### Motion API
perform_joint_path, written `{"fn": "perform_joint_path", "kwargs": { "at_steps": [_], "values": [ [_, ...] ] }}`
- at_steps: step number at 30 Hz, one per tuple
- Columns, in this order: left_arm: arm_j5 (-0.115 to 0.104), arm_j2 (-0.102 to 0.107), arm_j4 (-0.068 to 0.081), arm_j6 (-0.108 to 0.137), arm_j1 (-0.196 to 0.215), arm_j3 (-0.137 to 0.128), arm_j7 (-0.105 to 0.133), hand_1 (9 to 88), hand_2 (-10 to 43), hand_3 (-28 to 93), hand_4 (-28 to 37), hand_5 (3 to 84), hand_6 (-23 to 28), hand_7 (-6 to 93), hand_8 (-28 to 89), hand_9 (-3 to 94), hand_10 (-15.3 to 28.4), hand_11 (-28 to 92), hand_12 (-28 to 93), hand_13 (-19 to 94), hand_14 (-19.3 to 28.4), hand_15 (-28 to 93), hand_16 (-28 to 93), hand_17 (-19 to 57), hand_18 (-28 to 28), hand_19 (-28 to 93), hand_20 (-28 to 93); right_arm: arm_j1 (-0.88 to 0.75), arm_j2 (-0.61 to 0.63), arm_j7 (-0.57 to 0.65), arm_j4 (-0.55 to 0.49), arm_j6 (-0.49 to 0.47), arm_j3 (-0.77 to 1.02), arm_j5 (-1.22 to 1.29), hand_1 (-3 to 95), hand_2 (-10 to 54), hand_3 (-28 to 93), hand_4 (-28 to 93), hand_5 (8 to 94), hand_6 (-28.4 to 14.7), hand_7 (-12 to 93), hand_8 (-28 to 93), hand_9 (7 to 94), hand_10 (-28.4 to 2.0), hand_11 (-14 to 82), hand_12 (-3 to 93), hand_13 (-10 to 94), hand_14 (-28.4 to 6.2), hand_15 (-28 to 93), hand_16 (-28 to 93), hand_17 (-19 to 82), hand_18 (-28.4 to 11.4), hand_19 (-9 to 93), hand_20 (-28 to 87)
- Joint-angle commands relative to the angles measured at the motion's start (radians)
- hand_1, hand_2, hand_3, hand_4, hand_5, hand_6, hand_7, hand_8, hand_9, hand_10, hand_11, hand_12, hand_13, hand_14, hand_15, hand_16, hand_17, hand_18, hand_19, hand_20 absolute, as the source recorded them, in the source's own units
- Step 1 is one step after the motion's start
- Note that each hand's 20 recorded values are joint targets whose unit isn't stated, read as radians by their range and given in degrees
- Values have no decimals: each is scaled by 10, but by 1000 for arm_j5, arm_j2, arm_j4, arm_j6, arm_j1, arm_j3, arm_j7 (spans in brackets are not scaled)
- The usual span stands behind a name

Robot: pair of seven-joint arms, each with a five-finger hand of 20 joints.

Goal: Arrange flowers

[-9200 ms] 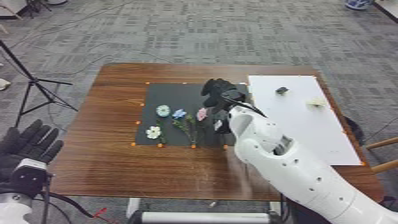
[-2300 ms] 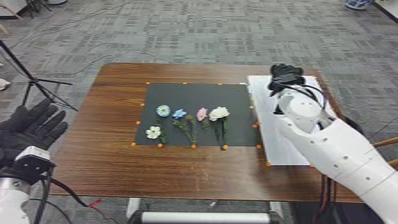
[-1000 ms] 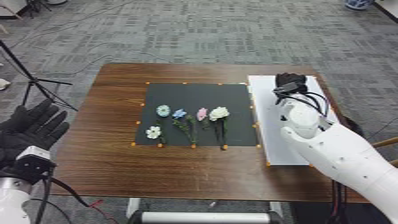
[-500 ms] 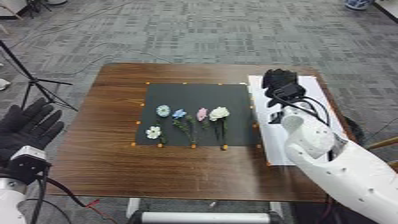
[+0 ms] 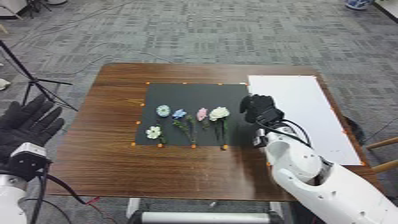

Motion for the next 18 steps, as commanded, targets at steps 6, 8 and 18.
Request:
{"fn": "perform_joint_path", "kwargs": {
  "at_steps": [6, 8, 18],
  "values": [
    [-39, -1, 2, -16, 12, 2, 36, 259, 146, 709, -277, 382, 79, 86, -68, 314, 128, 143, 136, 233, 138, 252, -1, -24, 124, 207, 124, -38, -24, -52, -15, 23, 3, 12, 660, -95, 692, -283, 683, 0, 227, -16, 825, -75, 168, 475, 702, -60, 624, 450, 336, -231, 792, 383],
    [-41, 1, 1, -14, 16, 1, 43, 257, 145, 710, -278, 382, 79, 84, -68, 315, 128, 143, 136, 233, 139, 251, 0, -24, 124, 205, 123, -38, -27, -59, -18, 4, 5, 13, 659, -95, 694, -283, 682, 0, 226, -20, 825, -75, 169, 474, 701, -60, 623, 451, 335, -231, 791, 382],
    [-37, -9, -5, -1, 13, -5, 19, 256, 146, 708, -282, 385, 81, 84, -67, 316, 129, 140, 138, 233, 139, 248, 3, -24, 124, 204, 127, -60, -49, -67, -42, -74, 39, 55, 614, -95, 684, -283, 644, -8, 202, -131, 797, -83, 99, 381, 689, -64, 593, 431, 324, -237, 781, 364]
  ]
}}
